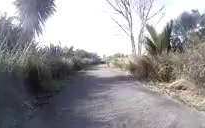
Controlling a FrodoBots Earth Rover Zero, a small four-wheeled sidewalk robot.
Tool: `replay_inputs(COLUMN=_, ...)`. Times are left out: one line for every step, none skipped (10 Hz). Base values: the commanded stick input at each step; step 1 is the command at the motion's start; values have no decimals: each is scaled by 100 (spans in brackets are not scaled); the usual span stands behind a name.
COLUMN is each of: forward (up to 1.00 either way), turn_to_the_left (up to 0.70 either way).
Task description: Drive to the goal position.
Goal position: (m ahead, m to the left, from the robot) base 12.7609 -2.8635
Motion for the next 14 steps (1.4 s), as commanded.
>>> replay_inputs(forward=45, turn_to_the_left=0)
replay_inputs(forward=45, turn_to_the_left=0)
replay_inputs(forward=45, turn_to_the_left=0)
replay_inputs(forward=45, turn_to_the_left=0)
replay_inputs(forward=45, turn_to_the_left=0)
replay_inputs(forward=45, turn_to_the_left=0)
replay_inputs(forward=45, turn_to_the_left=0)
replay_inputs(forward=45, turn_to_the_left=0)
replay_inputs(forward=45, turn_to_the_left=0)
replay_inputs(forward=45, turn_to_the_left=0)
replay_inputs(forward=45, turn_to_the_left=0)
replay_inputs(forward=45, turn_to_the_left=0)
replay_inputs(forward=45, turn_to_the_left=0)
replay_inputs(forward=45, turn_to_the_left=0)
